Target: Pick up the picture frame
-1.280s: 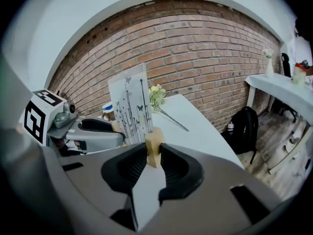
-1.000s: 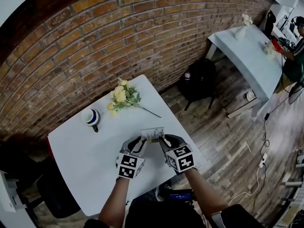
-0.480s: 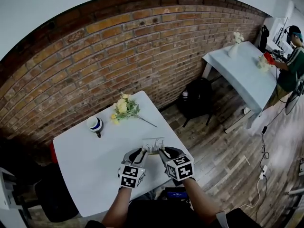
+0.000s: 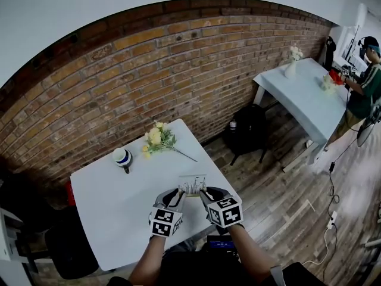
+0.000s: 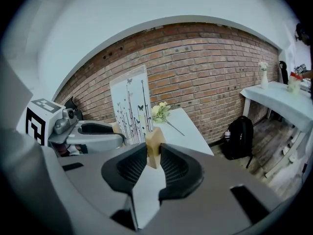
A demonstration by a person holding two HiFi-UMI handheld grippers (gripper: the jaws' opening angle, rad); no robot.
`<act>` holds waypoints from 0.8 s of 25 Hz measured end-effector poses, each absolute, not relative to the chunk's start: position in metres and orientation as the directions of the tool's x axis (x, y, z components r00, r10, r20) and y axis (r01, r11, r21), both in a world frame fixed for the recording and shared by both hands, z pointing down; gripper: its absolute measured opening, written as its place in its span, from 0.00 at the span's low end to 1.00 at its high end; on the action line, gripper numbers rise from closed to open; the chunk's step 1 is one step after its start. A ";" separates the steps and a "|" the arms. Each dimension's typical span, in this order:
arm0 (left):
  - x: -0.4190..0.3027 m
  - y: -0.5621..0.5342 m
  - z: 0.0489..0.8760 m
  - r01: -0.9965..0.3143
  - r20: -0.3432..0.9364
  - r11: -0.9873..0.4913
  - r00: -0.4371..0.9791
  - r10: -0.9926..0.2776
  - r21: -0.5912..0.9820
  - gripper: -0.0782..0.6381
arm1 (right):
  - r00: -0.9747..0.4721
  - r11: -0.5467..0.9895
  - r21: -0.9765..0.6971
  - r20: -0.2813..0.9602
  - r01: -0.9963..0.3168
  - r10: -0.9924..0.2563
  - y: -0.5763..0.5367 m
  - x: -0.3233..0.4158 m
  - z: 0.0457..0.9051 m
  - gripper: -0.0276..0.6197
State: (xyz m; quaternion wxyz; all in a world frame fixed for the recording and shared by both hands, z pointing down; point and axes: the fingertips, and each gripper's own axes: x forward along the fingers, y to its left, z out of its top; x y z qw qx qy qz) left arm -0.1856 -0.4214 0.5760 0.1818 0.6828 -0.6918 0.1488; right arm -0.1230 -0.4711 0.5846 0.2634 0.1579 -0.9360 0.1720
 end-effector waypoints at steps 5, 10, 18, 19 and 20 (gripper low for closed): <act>-0.178 -0.413 0.577 -0.999 0.458 0.027 -0.007 -0.889 0.037 0.25 | -0.813 0.890 -0.246 0.547 -0.385 -0.200 -0.463 -0.115 0.586 0.19; -0.164 -0.403 0.576 -0.999 0.466 0.038 -0.022 -0.884 0.025 0.25 | -0.815 0.892 -0.252 0.548 -0.376 -0.189 -0.452 -0.101 0.587 0.18; -0.136 -0.374 0.578 -0.998 0.482 0.062 -0.051 -0.875 0.006 0.25 | -0.827 0.896 -0.284 0.544 -0.340 -0.141 -0.426 -0.076 0.591 0.18; -0.133 -0.370 0.579 -0.998 0.485 0.065 -0.054 -0.873 0.006 0.25 | -0.828 0.897 -0.289 0.544 -0.335 -0.134 -0.422 -0.073 0.593 0.18; -0.131 -0.366 0.581 -0.998 0.488 0.070 -0.058 -0.871 0.007 0.25 | -0.830 0.897 -0.294 0.544 -0.331 -0.128 -0.419 -0.071 0.595 0.18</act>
